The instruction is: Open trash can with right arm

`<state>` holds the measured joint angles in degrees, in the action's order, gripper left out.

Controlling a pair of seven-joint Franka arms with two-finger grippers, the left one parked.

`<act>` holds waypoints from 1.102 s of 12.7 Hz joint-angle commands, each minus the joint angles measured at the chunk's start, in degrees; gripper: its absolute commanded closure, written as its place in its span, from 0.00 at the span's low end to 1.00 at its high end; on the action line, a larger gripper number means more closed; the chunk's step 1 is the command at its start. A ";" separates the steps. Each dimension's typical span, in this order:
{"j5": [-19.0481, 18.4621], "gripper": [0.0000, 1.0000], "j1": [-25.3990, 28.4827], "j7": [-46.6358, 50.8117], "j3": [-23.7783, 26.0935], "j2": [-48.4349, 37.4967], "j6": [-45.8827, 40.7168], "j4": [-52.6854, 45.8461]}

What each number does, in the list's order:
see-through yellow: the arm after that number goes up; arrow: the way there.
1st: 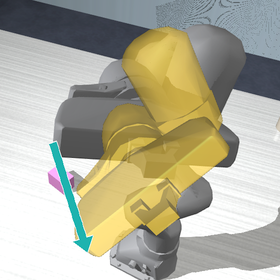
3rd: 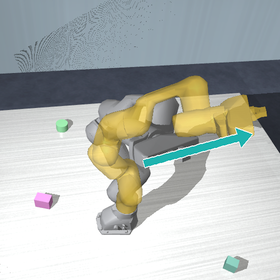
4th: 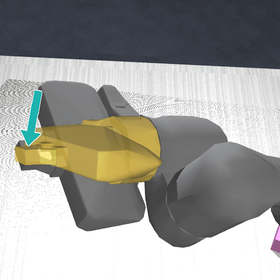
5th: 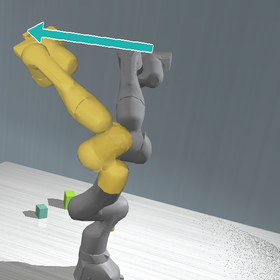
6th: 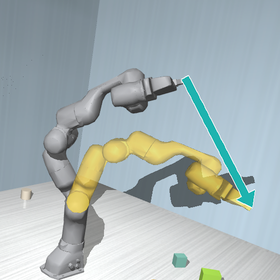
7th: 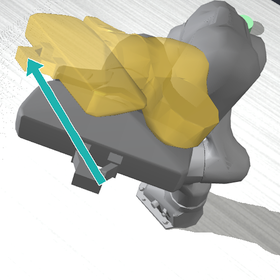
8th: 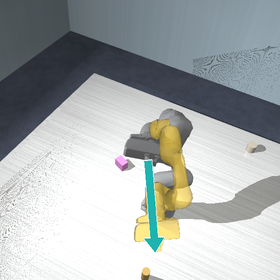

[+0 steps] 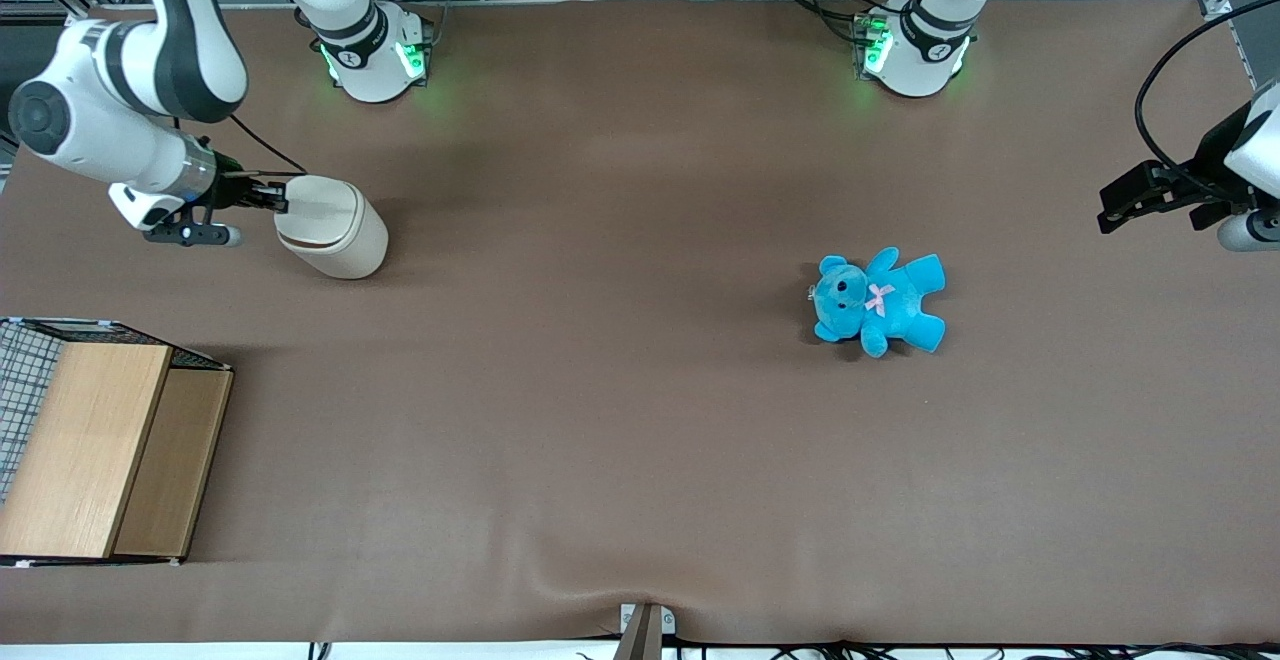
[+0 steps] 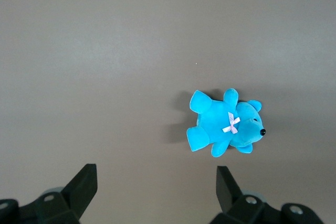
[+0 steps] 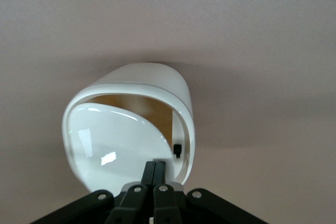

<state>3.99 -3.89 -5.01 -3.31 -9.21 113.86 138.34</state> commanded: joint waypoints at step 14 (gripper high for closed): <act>-2.59 0.00 4.86 0.61 0.59 13.43 -36.60 -52.28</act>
<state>2.28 0.90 -4.39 -2.66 1.46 79.98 92.54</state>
